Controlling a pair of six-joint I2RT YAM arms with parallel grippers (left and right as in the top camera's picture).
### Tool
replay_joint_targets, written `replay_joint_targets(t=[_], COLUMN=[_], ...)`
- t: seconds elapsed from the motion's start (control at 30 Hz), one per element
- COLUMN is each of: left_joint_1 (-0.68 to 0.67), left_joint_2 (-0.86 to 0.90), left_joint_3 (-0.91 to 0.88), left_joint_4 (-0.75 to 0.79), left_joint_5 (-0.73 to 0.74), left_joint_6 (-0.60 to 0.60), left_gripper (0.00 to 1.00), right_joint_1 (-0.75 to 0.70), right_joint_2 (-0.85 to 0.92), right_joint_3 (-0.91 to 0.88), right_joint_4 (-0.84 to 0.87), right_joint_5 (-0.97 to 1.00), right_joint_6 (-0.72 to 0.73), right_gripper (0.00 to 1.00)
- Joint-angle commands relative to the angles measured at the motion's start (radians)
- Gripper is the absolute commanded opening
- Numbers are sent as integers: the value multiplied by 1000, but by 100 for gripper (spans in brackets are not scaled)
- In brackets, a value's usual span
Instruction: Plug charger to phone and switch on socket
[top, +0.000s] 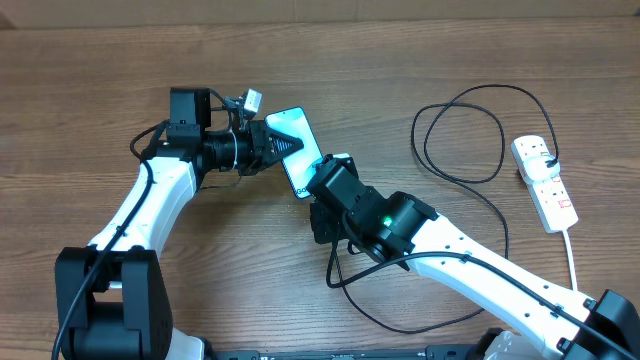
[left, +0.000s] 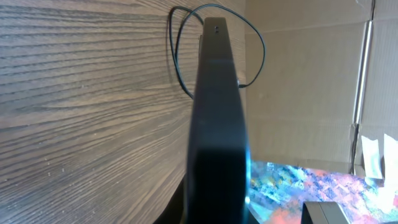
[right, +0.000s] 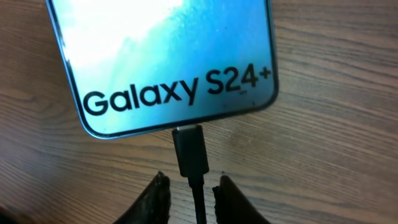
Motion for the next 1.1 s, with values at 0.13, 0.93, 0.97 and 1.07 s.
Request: replay_joint_targets(t=[0.13,0.93,0.97,1.07], left_joint_1=[-1,-2,-2,-2], left_joint_2=[1,1,1,1], left_joint_3=[-3,-3,-3,-3], left_joint_4=[5,-62,-70,-87], left_joint_5=[69,117,117,119], left_joint_6=[-14,95,104,121], left_gripper=[4,4,4,4], right_joint_1=[0,-3,-3,-6], right_joint_2=[-3,-3,-3,-4], right_joint_3=[-2,0,0,1], right_joint_4=[27,283,298,320], right_joint_5=[10,48,48,48], right_joint_6=[-3,-106,-116,-130], right_gripper=[21,4,4,4])
